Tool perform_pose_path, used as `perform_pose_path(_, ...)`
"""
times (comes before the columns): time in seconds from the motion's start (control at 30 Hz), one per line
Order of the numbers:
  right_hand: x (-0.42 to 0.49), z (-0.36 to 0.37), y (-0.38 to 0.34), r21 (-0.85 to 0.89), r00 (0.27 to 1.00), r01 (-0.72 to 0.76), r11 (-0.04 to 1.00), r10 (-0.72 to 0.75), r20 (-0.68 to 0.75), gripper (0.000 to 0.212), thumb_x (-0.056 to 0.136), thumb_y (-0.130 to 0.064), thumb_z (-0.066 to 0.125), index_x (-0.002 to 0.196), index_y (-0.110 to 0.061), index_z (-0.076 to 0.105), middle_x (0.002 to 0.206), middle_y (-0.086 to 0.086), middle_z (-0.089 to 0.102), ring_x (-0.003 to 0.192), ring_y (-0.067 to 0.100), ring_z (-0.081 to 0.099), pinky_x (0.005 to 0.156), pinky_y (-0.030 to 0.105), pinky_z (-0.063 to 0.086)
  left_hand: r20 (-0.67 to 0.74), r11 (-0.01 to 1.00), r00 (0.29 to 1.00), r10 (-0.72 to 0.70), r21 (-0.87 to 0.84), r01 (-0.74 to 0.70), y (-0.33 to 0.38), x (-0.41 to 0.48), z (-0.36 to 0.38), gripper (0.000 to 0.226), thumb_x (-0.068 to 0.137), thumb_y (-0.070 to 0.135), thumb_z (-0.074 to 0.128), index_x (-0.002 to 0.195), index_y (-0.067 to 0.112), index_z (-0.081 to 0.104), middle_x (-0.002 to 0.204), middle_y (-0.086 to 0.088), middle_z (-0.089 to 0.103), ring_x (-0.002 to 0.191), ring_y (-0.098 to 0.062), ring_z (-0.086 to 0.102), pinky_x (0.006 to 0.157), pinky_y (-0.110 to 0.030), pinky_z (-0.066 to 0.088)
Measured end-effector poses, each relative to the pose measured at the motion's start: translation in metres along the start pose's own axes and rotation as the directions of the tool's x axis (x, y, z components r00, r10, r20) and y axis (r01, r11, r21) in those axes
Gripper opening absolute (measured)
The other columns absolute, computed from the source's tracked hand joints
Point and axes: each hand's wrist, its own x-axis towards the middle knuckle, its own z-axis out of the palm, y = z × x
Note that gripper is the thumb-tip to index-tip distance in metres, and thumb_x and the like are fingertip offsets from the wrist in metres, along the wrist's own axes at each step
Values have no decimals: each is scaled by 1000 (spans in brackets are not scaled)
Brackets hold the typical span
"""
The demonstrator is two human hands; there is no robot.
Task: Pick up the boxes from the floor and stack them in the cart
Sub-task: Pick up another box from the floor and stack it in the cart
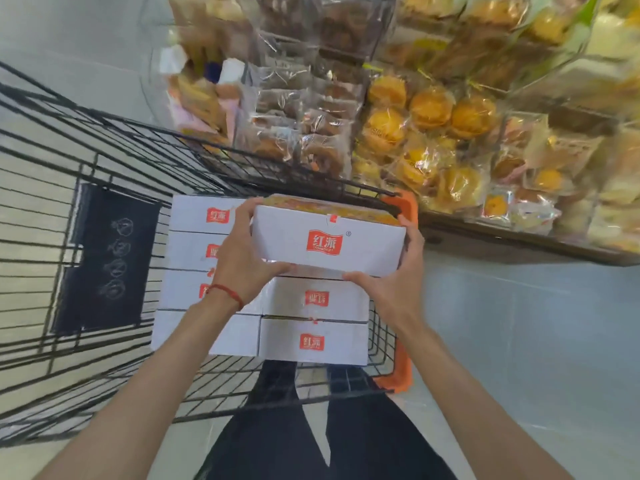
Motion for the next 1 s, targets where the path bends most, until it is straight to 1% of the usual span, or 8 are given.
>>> perform_pose_path(0.1,11,12,7,-27,1000,0,1000,0,-17,121,58,-27,101,153,-32,26,150,-12,42,138,8,44,116,43,44,15,1000,1000,4,-13,-3,-19,18,6,105,58,21,96,142,24,34,130,10,49,119,-13,52,89,-16,49)
perform_pose_path(0.17,18,19,10,-58,999,13,998,-15,-31,119,59,-31,100,151,-40,26,150,-16,40,139,8,44,115,42,46,16,1000,1000,-2,-8,2,-30,27,8,109,57,23,97,145,22,33,136,11,47,123,-12,50,98,-22,48)
perform_pose_path(0.33,23,37,15,-160,997,50,986,-58,-47,111,64,-29,99,152,-26,30,151,-10,41,135,-1,41,104,4,37,25,999,999,-23,-27,23,-56,40,11,107,57,34,97,143,28,34,138,14,46,127,-14,51,99,-44,55)
perform_pose_path(0.47,18,48,23,-218,996,57,974,-69,-47,112,67,-32,96,154,-28,24,159,-9,35,142,5,38,112,17,41,10,992,995,-95,-77,96,-68,37,22,107,56,33,98,142,33,34,139,13,48,125,-12,54,96,-42,57)
perform_pose_path(0.57,20,49,28,-273,995,78,959,-91,-37,112,68,-33,96,152,-27,22,161,-5,32,145,9,36,111,11,37,18,990,993,-120,-79,121,-76,38,26,111,57,34,98,145,30,31,143,9,46,128,-11,51,100,-41,55)
perform_pose_path(0.67,25,47,25,-322,994,97,942,-111,-25,113,66,-37,97,151,-27,23,158,-5,35,143,12,40,113,32,47,23,993,995,-99,-57,101,-77,40,25,108,58,38,97,144,30,32,140,10,47,126,-7,51,100,-37,55)
perform_pose_path(0.8,37,42,14,-373,995,98,923,-101,12,114,65,-42,96,154,-20,28,156,-4,39,140,8,40,107,14,37,61,995,994,-96,23,94,-70,51,19,103,60,38,95,142,33,32,130,12,51,119,-13,53,97,-39,56)
perform_pose_path(1.0,75,40,13,-356,996,76,931,-55,71,117,63,-40,97,156,-16,30,149,-2,50,139,14,46,113,34,45,125,984,986,-113,149,94,-64,82,15,107,61,34,95,145,25,31,133,3,55,115,-17,51,97,-39,51)
